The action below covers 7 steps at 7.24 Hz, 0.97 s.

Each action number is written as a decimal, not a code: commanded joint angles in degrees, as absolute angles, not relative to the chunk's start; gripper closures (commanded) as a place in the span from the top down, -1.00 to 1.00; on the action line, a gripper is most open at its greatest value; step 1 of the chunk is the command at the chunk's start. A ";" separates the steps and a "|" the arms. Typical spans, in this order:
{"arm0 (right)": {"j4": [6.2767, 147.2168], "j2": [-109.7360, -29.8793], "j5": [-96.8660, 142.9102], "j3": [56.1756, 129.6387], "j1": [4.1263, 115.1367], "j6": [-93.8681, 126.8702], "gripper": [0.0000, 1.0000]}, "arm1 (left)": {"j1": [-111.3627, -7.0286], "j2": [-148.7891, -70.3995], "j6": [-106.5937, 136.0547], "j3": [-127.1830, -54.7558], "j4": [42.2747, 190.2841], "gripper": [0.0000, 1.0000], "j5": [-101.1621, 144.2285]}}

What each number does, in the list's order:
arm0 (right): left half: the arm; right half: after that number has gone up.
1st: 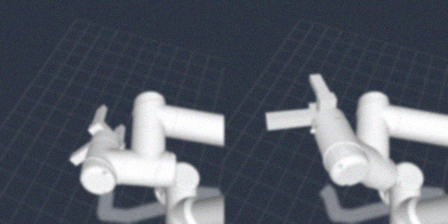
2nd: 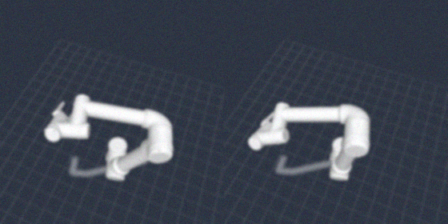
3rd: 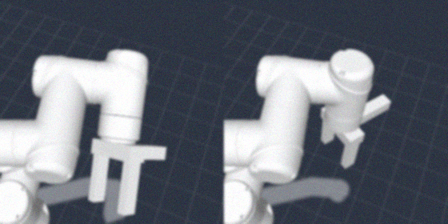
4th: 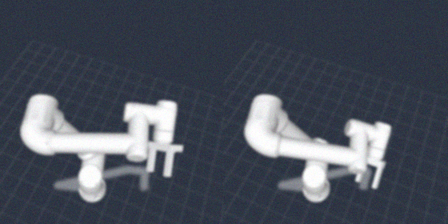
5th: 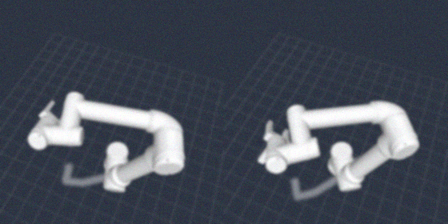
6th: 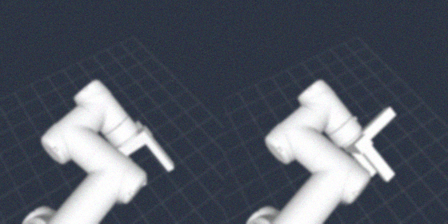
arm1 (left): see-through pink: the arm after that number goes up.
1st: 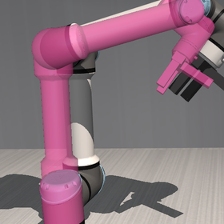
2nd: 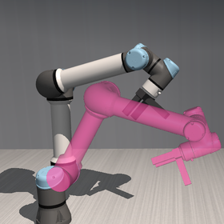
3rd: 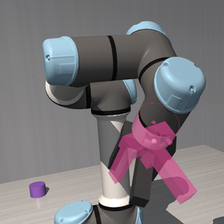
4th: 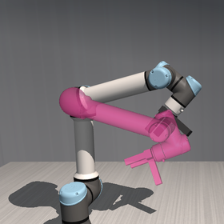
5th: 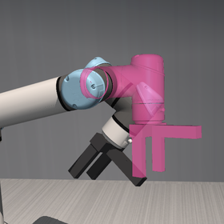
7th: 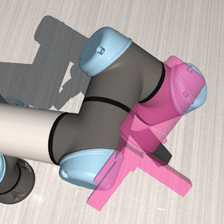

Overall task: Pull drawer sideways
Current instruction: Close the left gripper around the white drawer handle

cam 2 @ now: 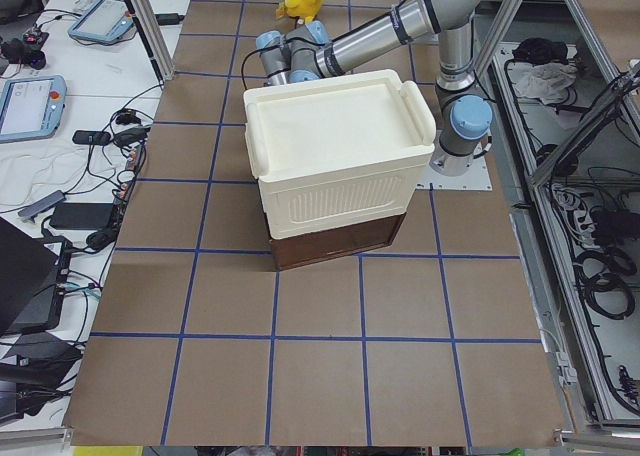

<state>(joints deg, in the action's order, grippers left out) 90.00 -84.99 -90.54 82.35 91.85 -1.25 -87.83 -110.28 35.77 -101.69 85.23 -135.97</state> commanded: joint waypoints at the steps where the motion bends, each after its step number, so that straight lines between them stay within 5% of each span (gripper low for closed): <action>1: 90.00 -84.99 -90.53 82.35 91.85 -1.23 1.00 | -87.80 -110.13 35.77 -101.69 85.25 -0.65 -135.97; 2: 90.00 -84.99 -90.53 82.35 91.85 -1.23 1.00 | -87.80 -110.13 35.77 -101.69 85.34 -0.88 -135.97; 7: 90.00 -84.99 -90.61 82.35 91.85 -1.23 1.00 | -87.80 -110.04 35.77 -100.81 86.22 -0.99 -135.97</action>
<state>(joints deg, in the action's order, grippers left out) 90.00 -84.99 -90.54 82.35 91.85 -1.23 -87.80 -110.01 35.77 -101.09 86.04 -135.96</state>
